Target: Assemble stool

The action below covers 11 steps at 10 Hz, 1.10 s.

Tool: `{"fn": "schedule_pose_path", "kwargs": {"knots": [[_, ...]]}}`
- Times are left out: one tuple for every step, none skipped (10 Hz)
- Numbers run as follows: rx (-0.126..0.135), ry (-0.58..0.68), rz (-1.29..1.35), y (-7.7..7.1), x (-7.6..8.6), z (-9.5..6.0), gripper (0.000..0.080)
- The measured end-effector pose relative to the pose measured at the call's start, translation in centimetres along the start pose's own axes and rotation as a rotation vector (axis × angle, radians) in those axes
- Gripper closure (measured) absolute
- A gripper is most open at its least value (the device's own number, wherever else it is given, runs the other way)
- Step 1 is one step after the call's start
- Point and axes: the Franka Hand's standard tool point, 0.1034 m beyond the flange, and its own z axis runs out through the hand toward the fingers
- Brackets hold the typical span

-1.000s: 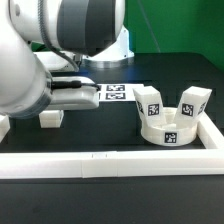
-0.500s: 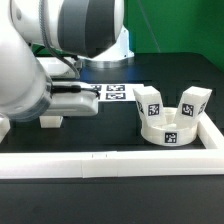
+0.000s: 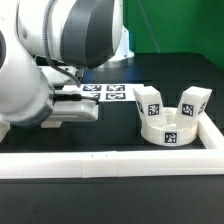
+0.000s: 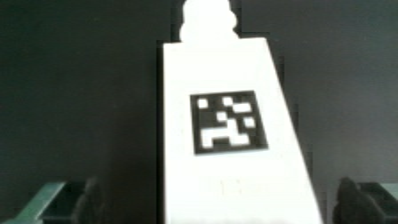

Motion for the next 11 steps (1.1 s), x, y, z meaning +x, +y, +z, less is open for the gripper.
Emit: {"fn": "schedule_pose_path", "kwargs": {"knots": [[-0.001, -0.002, 0.003, -0.1, 0.0, 0.1, 0.0150], [-0.004, -0.001, 0.003, -0.4, 0.0, 0.1, 0.0277], [-0.007, -0.002, 0.002, -0.6, 0.0, 0.1, 0.0460], [-0.007, -0.002, 0.002, -0.6, 0.0, 0.1, 0.0465], [-0.008, -0.001, 0.002, -0.7, 0.0, 0.1, 0.0465], [-0.008, -0.007, 0.000, -0.8, -0.2, -0.5, 0.0465], [-0.006, -0.027, -0.007, -1.3, -1.1, -1.7, 0.0465], [-0.004, -0.037, -0.008, -1.6, -1.7, -2.9, 0.0465], [0.004, -0.061, -0.007, -2.2, -3.2, -4.9, 0.0465], [0.009, -0.059, -0.001, -2.6, -4.7, -7.2, 0.0464], [0.008, -0.026, 0.004, -2.6, -4.8, -8.5, 0.0462]]}}
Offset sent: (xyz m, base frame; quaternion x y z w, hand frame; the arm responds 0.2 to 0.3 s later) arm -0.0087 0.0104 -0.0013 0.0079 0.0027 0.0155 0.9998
